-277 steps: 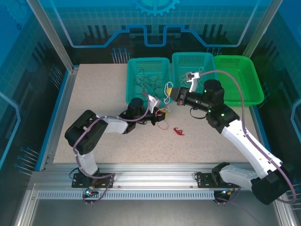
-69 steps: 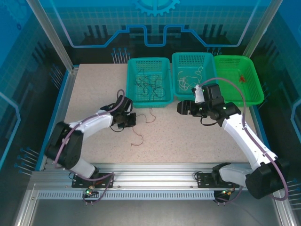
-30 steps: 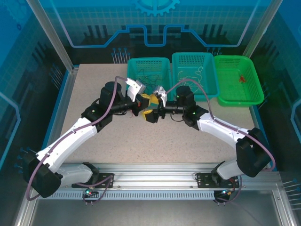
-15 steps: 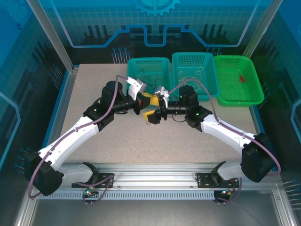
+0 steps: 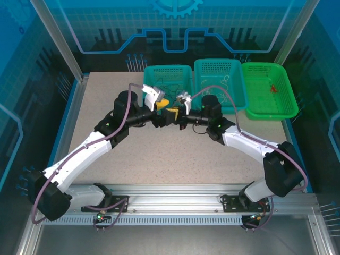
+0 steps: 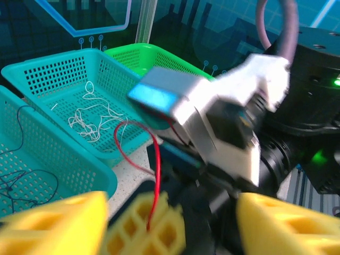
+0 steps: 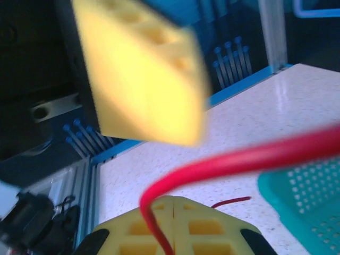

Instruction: Untangle the cables

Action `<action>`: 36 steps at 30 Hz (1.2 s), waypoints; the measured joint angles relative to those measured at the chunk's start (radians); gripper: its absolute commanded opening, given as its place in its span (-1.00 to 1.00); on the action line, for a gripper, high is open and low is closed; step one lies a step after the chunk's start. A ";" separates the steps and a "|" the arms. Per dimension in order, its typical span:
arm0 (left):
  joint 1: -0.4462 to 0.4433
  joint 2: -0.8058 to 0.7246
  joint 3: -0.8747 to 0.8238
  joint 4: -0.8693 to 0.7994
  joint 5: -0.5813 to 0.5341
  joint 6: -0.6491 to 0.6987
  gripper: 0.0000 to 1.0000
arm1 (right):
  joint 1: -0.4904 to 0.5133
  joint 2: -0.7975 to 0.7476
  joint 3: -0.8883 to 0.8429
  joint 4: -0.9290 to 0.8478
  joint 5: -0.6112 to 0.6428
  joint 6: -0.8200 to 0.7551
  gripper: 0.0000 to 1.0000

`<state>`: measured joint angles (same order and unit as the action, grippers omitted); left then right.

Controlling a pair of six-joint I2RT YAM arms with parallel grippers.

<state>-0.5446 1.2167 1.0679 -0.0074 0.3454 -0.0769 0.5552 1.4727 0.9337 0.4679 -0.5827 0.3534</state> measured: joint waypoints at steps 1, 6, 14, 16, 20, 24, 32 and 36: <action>-0.001 0.000 0.000 0.005 0.000 -0.002 0.70 | -0.032 -0.007 -0.012 0.015 0.007 0.029 -1.00; -0.002 -0.008 -0.005 0.021 0.000 -0.003 0.76 | -0.239 -0.023 -0.031 0.076 0.089 0.176 -1.00; -0.002 -0.045 -0.031 0.013 -0.001 -0.020 0.77 | -0.637 0.125 0.050 0.197 0.319 0.442 -1.00; -0.003 -0.045 -0.031 0.008 -0.005 -0.022 0.77 | -0.685 0.171 0.111 0.133 0.410 0.441 -1.00; -0.005 -0.047 -0.031 -0.019 -0.019 -0.022 0.77 | -0.735 0.264 0.299 -0.041 0.580 0.375 -1.00; -0.006 -0.055 -0.031 -0.042 -0.043 -0.022 0.77 | -0.763 0.353 0.479 -0.200 0.718 0.304 -1.00; -0.008 -0.076 -0.030 -0.159 -0.243 -0.022 0.77 | -0.833 0.528 0.667 -0.469 0.743 0.222 1.00; -0.008 -0.084 -0.071 -0.202 -0.425 -0.022 0.77 | -0.829 0.484 0.590 -0.480 0.677 0.179 1.00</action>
<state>-0.5529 1.1332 0.9974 -0.2092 -0.0799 -0.0986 -0.2733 1.9568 1.5234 -0.0124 0.0944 0.5323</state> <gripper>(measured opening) 0.886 0.996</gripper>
